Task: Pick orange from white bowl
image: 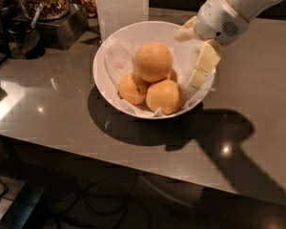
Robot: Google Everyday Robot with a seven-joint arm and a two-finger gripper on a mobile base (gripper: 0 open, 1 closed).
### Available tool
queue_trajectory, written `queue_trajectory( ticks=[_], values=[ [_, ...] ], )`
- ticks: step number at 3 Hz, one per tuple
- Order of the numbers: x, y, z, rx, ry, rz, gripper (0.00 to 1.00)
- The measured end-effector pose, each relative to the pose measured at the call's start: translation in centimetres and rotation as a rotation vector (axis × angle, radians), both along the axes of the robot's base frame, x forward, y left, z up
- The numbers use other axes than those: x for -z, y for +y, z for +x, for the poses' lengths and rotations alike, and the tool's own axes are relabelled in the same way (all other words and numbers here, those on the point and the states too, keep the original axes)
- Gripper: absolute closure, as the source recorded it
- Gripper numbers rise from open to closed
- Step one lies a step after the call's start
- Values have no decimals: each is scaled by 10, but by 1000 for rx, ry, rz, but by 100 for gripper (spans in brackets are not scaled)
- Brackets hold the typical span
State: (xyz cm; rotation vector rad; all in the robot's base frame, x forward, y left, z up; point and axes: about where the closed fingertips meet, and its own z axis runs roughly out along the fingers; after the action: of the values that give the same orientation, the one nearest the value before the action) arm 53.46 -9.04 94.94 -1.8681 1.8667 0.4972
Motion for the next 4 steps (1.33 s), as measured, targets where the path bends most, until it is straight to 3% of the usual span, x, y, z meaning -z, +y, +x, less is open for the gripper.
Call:
queue_trajectory(
  ticks=[1, 4],
  values=[
    [1, 2, 3, 2, -2, 4, 0],
    [29, 50, 34, -86, 55, 163, 0]
  ],
)
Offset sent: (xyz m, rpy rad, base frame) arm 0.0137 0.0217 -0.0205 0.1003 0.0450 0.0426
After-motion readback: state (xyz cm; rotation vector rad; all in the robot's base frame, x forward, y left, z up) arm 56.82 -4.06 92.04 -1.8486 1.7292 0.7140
